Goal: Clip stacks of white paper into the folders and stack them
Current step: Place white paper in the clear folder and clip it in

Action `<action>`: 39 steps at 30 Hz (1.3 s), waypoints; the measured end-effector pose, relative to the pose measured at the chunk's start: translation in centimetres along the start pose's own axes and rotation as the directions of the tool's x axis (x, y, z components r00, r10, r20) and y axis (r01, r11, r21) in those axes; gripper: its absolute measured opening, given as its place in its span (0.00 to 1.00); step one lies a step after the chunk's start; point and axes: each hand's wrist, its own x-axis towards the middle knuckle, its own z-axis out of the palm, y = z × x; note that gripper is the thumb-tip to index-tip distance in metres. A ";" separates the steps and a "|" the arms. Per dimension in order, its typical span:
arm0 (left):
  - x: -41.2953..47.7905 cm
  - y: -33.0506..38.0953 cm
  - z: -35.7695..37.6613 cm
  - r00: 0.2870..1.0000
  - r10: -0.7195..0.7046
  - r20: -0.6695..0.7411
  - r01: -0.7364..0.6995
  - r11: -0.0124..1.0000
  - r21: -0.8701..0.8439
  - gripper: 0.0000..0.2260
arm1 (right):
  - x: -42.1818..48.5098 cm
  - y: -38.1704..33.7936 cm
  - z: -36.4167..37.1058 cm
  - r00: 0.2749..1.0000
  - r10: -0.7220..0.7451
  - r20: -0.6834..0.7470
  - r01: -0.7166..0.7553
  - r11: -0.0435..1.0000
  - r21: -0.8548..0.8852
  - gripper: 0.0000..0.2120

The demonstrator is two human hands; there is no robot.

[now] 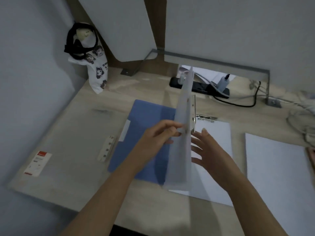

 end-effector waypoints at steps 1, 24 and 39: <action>0.2 -0.1 1.5 0.999 -0.009 0.033 0.008 1.000 0.004 0.11 | -1.1 -0.4 -1.4 1.000 -0.022 0.004 0.022 0.999 0.029 0.25; 3.6 -12.3 8.6 0.813 -0.505 -0.290 0.511 0.857 -0.061 0.13 | 0.7 8.7 -13.7 0.831 0.270 -0.486 -0.358 0.929 -0.095 0.17; 2.8 -13.8 -5.3 0.785 -0.361 -0.503 0.484 0.864 0.135 0.24 | 6.8 9.3 -2.2 0.932 0.117 -0.344 -0.223 0.932 -0.286 0.16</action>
